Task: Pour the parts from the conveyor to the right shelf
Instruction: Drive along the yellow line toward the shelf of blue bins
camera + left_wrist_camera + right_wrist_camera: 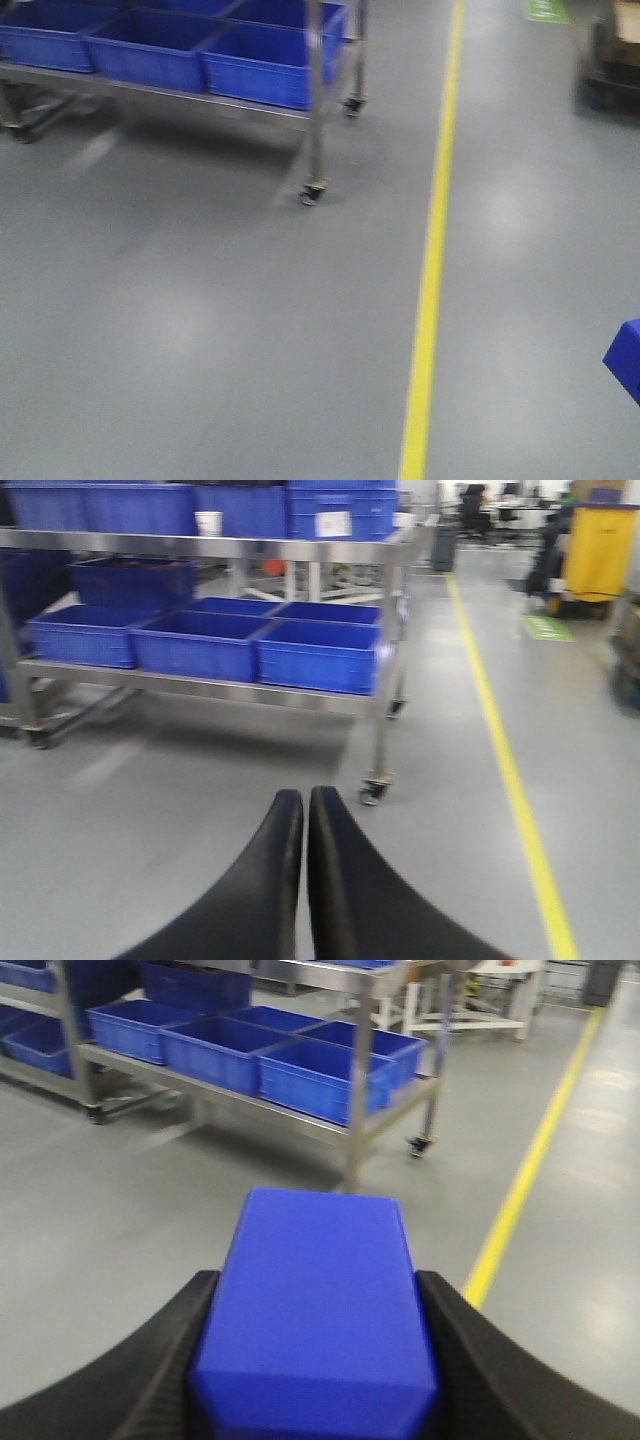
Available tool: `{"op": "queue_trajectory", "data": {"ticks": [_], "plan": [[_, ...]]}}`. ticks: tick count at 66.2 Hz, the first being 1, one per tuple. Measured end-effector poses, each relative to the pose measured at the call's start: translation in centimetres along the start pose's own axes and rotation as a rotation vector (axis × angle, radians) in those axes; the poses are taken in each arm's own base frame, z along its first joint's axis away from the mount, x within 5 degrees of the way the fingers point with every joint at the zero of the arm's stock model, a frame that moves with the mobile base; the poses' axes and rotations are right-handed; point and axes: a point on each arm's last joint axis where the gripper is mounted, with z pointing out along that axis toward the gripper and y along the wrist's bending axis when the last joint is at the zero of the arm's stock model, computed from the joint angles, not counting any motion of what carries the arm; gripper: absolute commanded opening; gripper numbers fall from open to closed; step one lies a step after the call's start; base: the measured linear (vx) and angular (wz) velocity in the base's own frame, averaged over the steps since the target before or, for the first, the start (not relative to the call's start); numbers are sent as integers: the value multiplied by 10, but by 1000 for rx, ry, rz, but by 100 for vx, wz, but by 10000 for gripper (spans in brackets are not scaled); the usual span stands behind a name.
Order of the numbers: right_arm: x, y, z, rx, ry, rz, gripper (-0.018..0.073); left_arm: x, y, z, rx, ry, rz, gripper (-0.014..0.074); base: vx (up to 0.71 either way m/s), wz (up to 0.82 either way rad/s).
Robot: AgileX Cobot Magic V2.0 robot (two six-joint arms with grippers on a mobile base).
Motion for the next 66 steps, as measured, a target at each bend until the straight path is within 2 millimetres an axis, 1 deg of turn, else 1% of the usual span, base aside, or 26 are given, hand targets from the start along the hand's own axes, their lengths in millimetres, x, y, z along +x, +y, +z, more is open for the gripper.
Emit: {"op": "queue_trajectory", "data": {"ticks": [36, 66], "plan": [[0, 0, 0, 0, 0, 0, -5, 0, 0, 0, 0, 0, 0, -6, 61, 74], [0, 0, 0, 0, 0, 0, -5, 0, 0, 0, 0, 0, 0, -6, 65, 55]]}}
